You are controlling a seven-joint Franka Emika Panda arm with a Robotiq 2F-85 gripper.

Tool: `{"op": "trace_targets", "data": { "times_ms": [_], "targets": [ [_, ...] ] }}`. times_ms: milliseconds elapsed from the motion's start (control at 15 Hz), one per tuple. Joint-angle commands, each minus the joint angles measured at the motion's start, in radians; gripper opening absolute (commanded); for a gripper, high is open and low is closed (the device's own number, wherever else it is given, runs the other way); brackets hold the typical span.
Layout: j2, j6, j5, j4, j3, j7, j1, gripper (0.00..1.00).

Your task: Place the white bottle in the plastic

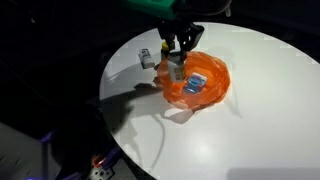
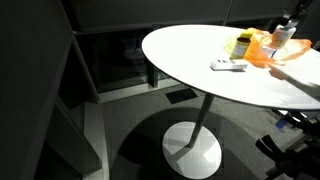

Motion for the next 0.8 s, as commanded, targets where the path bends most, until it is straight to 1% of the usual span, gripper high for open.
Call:
{"op": "trace_targets", "data": {
  "times_ms": [0, 333, 733],
  "targets": [
    [0.069, 0.007, 0.012, 0.059, 0.0, -0.029, -0.001, 0.19],
    [0.141, 0.014, 0.044, 0.116, 0.007, -0.065, -0.002, 0.19],
    [0.182, 0.025, 0.136, 0.15, 0.028, -0.137, -0.005, 0.19]
  ]
}}
